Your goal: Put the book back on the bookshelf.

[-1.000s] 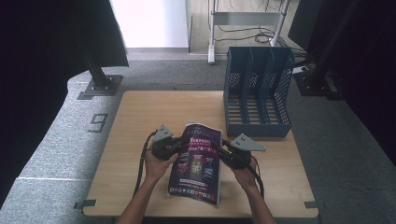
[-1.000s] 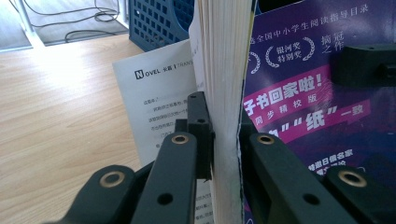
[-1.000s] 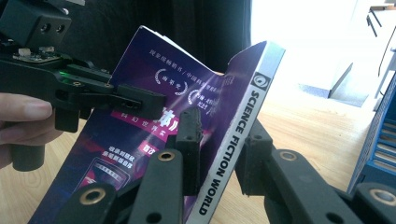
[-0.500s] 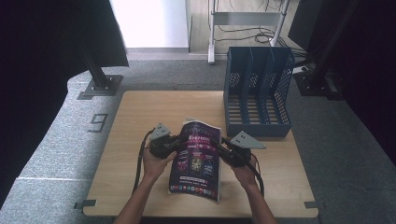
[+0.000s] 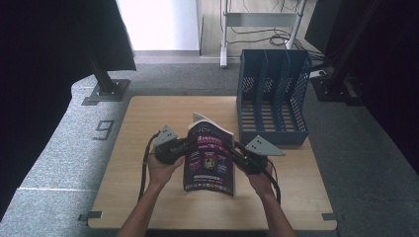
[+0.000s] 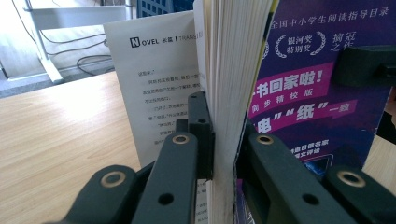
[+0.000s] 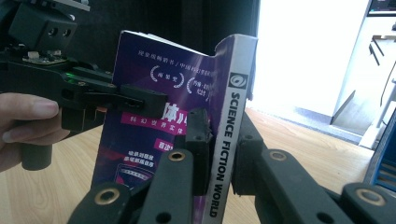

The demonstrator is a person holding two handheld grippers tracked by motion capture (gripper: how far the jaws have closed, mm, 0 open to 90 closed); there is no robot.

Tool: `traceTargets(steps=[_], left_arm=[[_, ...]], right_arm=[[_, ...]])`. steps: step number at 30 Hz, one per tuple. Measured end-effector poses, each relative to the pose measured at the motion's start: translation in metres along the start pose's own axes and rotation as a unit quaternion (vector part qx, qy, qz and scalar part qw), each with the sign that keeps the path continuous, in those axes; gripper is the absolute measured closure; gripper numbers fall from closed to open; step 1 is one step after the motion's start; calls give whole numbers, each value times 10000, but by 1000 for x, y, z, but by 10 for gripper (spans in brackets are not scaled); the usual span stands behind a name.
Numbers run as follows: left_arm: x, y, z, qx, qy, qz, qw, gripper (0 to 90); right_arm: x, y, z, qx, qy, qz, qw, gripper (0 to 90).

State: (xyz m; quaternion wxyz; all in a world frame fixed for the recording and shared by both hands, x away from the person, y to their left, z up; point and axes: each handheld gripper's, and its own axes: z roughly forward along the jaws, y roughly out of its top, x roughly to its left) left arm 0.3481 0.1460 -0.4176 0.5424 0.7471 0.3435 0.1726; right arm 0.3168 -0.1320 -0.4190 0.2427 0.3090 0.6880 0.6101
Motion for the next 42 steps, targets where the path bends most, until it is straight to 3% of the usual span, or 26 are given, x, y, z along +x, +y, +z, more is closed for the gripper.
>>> traceTargets(steps=[7, 14, 24, 30, 35, 42], left_arm=[[-3, 2, 1, -36, 60, 115, 9999, 851], [-6, 13, 1, -96, 97, 238, 9996, 851], [-10, 3, 0, -191, -10, 232, 9995, 850], [-12, 2, -1, -223, 35, 290, 9993, 852], [-9, 1, -1, -219, 23, 265, 9994, 852], [-8, 2, -1, -295, 68, 237, 9993, 851]], right_arm=[[-2, -1, -1, -45, 0, 14, 10000, 794], [-1, 3, -4, -216, -72, -81, 9997, 797], [-3, -6, -14, -317, 34, -71, 9995, 799], [-4, -6, -3, 3, 189, -25, 9998, 739], [-5, -6, 4, 134, -27, -28, 9999, 788], [0, -8, 0, -18, -84, -213, 9997, 804]])
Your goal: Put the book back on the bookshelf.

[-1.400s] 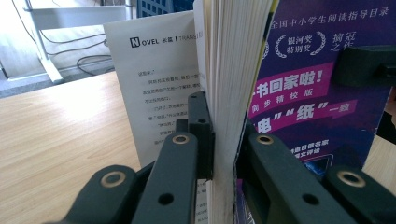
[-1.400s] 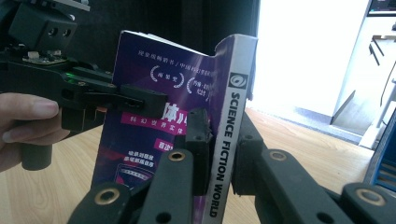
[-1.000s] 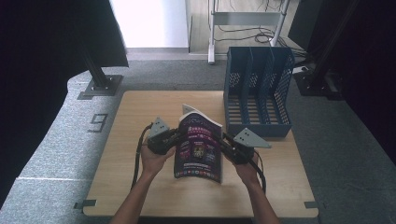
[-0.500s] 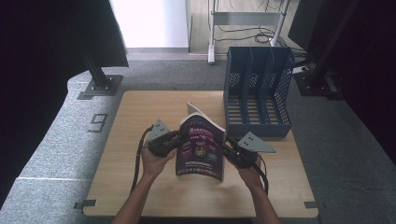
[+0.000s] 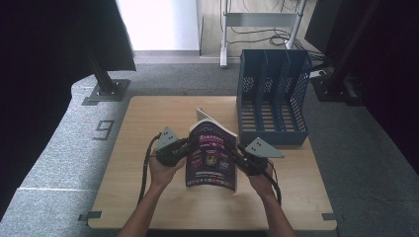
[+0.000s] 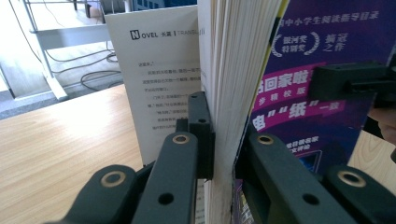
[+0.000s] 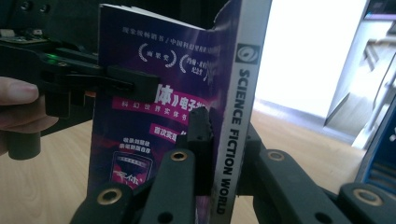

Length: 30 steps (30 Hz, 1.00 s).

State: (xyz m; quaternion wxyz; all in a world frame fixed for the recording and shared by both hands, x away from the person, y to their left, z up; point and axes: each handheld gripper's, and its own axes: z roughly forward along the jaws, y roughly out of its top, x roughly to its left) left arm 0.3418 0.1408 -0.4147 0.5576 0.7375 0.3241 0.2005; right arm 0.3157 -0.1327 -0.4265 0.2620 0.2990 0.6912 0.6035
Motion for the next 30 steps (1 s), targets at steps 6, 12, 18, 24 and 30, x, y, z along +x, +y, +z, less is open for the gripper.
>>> traceTargets(steps=[6, 12, 18, 24, 30], left_arm=[[2, 9, -2, -119, -17, -3, 9999, 850], [0, 1, -1, -96, -114, -22, 9999, 843], [-1, 1, -2, -108, -156, -20, 9998, 846], [0, 0, -3, -116, -158, 9, 9998, 846], [2, -2, -6, -162, -212, 39, 9996, 821]], right_arm=[[2, 2, -4, -360, 18, -258, 9990, 810], [-2, -5, -6, -242, 62, -118, 9996, 773], [-10, -3, 4, -12, 296, 125, 9995, 639], [-13, -3, 17, 244, 139, 114, 9995, 760], [-7, -4, 6, 146, 247, -140, 9995, 808]])
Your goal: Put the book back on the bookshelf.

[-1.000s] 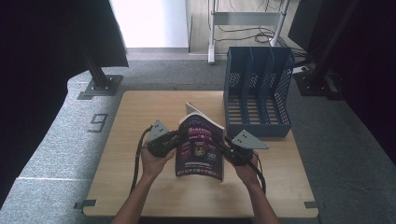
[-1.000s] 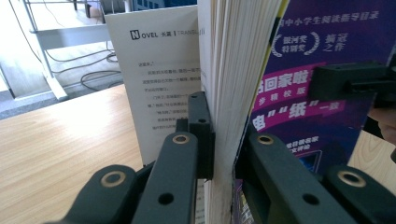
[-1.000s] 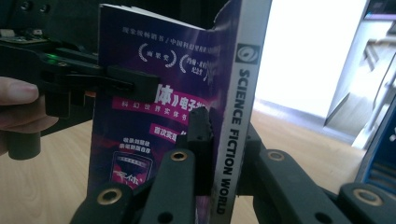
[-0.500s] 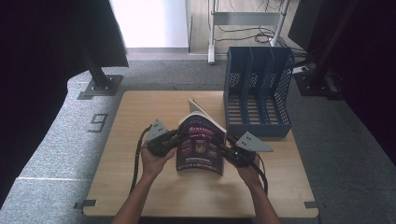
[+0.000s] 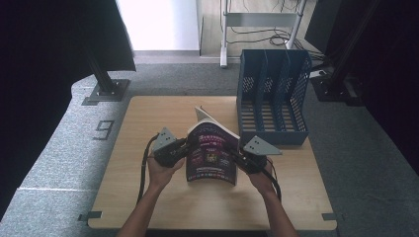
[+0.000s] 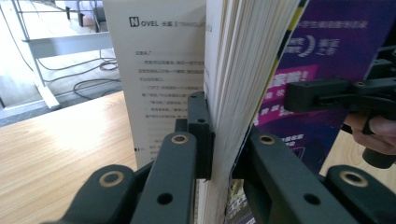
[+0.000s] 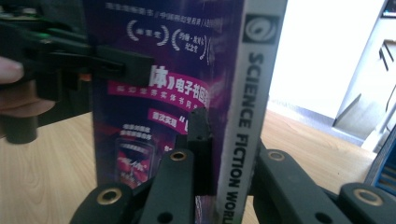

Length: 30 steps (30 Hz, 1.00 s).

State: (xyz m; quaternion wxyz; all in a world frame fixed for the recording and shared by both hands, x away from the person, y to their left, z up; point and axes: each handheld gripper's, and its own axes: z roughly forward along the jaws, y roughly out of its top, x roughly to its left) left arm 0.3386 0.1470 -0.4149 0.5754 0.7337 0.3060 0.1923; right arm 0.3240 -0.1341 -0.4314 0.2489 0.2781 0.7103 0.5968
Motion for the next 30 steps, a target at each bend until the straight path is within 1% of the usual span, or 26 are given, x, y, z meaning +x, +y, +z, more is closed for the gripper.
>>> traceTargets(steps=[1, 4, 7, 9, 13, 15, 17, 23, 25, 28, 30], left_arm=[[1, -1, 0, -19, 53, 71, 10000, 792], [3, -1, 0, -61, 287, 83, 9995, 588], [5, 0, 2, -27, 400, 104, 9991, 490], [7, 0, 4, 27, 495, 99, 9987, 397], [10, 0, 9, 124, 615, 120, 9980, 290], [12, 0, 11, 121, 599, 114, 9981, 252], [14, 2, 13, 156, 526, 120, 9984, 221], [17, 9, 21, 228, 397, 222, 9987, 156], [17, 11, 23, 215, 360, 228, 9989, 147], [17, 14, 25, 207, 228, 252, 9992, 146], [17, 15, 27, 198, 132, 219, 9995, 147]], right_arm=[[1, -1, -2, -22, 4, -22, 10000, 808], [4, -4, -8, -144, 104, -70, 9998, 811], [7, -5, -11, -190, 191, -176, 9995, 811], [7, -5, -11, -189, 198, -180, 9995, 811], [7, -6, -11, -207, 218, -198, 9994, 811], [7, -6, -12, -215, 240, -200, 9993, 811], [7, -6, -13, -218, 269, -204, 9992, 811], [5, -6, -13, -191, 343, -196, 9990, 811], [5, -5, -13, -184, 367, -206, 9989, 811], [4, -5, -13, -174, 390, -218, 9988, 809], [4, -5, -14, -168, 421, -229, 9987, 797]])
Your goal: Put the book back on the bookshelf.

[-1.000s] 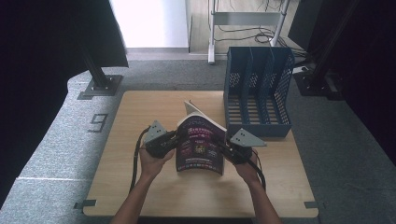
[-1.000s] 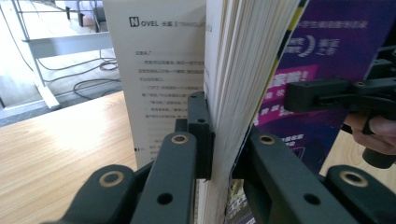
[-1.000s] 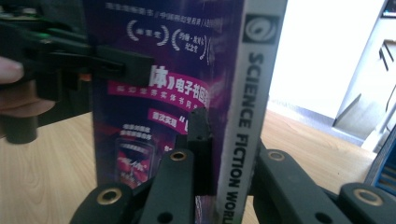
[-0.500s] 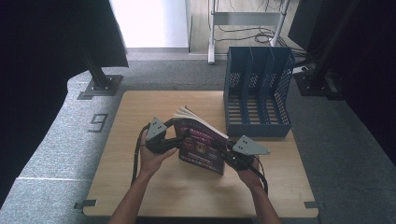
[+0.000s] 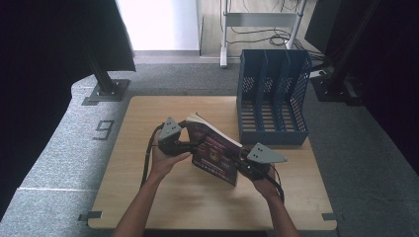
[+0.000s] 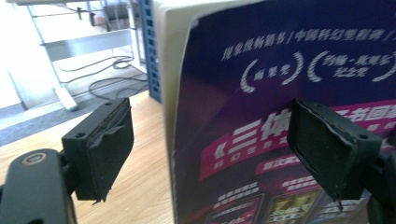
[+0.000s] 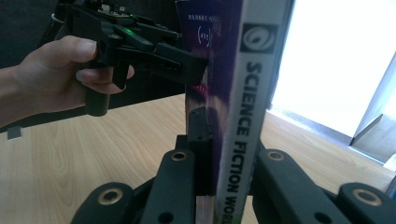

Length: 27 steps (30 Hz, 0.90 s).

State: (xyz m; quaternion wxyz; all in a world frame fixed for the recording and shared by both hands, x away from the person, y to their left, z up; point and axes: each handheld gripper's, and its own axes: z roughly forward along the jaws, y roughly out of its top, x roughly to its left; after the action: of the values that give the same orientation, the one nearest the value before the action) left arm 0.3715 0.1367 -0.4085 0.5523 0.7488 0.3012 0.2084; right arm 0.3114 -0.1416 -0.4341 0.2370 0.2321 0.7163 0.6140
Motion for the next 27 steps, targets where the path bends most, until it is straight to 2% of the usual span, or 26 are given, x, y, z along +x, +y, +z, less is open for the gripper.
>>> traceTargets(steps=[5, 12, 16, 19, 27], left_arm=[[-3, 1, 3, 9, -183, -29, 9998, 157], [-6, 2, 3, 28, -159, -4, 9999, 160], [-7, 3, 1, 10, -178, 0, 9998, 168], [-7, 3, -1, 25, -198, -27, 9998, 177], [-6, 2, -3, 23, -200, -56, 9998, 190]], right_arm=[[2, 1, 1, 7, 43, -111, 9999, 765], [1, 1, 1, 7, 62, -111, 9999, 752], [3, 3, 4, -7, 73, -151, 9999, 650], [3, 4, 9, 16, 67, -181, 9998, 620], [3, 9, 25, 185, -55, -159, 9997, 667]])
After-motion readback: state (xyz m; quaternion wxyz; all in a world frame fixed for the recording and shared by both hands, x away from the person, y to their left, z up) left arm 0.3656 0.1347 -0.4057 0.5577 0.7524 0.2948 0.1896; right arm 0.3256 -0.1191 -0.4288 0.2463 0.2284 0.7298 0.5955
